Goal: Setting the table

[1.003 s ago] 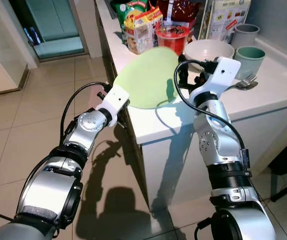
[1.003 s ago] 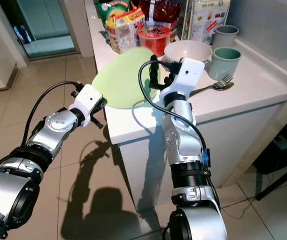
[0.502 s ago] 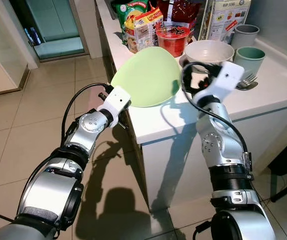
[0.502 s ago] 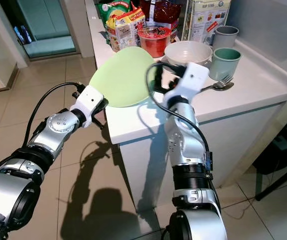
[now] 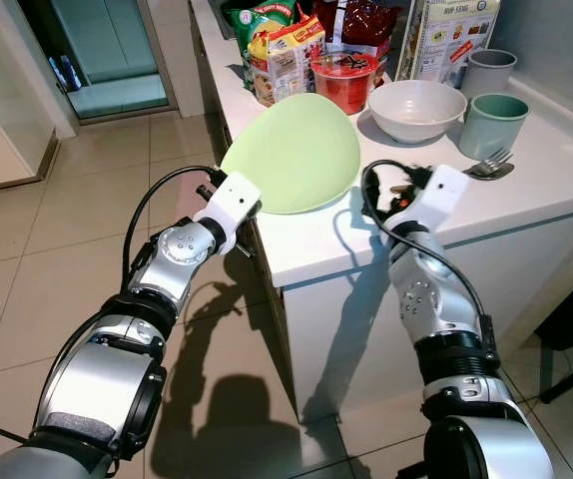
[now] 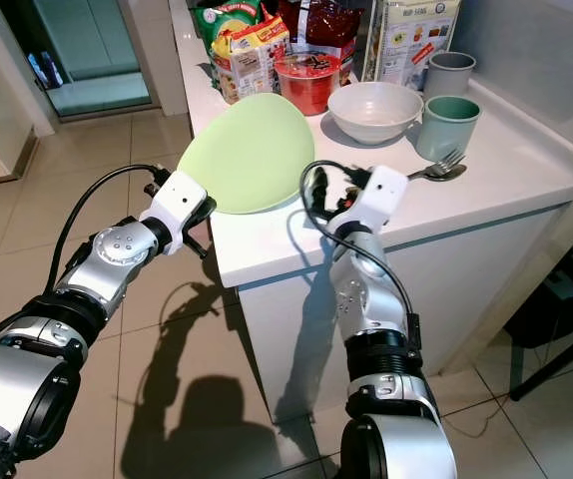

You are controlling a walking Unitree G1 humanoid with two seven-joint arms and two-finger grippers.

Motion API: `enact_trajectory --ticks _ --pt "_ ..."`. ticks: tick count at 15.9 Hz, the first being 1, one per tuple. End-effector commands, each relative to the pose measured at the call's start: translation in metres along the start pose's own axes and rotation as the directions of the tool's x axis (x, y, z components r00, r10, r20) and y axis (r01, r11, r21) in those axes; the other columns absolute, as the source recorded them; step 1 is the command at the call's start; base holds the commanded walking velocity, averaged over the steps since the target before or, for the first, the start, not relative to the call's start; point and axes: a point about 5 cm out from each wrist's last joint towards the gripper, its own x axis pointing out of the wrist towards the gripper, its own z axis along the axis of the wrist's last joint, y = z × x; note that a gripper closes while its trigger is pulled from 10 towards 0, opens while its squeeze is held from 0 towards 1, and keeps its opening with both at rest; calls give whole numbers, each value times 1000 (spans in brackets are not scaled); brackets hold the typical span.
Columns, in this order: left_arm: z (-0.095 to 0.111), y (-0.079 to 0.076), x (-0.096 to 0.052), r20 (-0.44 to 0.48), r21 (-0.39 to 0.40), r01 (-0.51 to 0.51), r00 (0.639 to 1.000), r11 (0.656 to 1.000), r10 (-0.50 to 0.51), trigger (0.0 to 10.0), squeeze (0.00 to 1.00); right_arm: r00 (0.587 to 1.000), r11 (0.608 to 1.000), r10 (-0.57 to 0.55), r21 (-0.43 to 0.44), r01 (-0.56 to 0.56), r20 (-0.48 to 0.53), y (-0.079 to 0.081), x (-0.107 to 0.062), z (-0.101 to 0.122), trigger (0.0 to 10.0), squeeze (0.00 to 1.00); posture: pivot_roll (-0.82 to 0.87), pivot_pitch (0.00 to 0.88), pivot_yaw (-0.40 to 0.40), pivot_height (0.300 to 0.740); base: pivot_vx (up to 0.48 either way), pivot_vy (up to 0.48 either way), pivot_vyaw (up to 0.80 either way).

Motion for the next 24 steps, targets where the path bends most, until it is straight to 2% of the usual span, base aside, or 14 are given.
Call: enact_trajectory --ticks 1,4,6,11,23,24 --pt "-30 -15 -6 -130 -10 63 989 998 -64 10000 0 995 995 96 -38 -95 30 20 5 7 10000 0 79 0 77 740 0 0 0" --pt "-29 -14 -6 -126 -5 63 990 998 -63 10000 0 983 982 178 -79 -173 50 34 7 9 10000 0 85 0 76 740 0 0 0" --pt "-28 -14 -6 -122 -5 63 991 998 -63 10000 0 979 977 202 -71 -199 40 39 9 6 10000 0 87 0 75 740 0 0 0" --pt "-26 -13 -6 -117 1 63 991 998 -63 10000 0 983 983 181 -18 -181 -14 37 13 -6 10000 0 94 0 71 740 0 0 0" --pt "-24 -14 -5 -104 9 75 992 997 -73 10000 0 983 982 162 -89 -169 -81 37 23 -15 10000 0 103 0 73 740 0 0 0" --pt "-24 -14 -5 -104 9 76 992 997 -74 10000 0 983 982 162 -89 -169 -81 38 24 -16 8078 0 104 0 73 740 0 0 0"
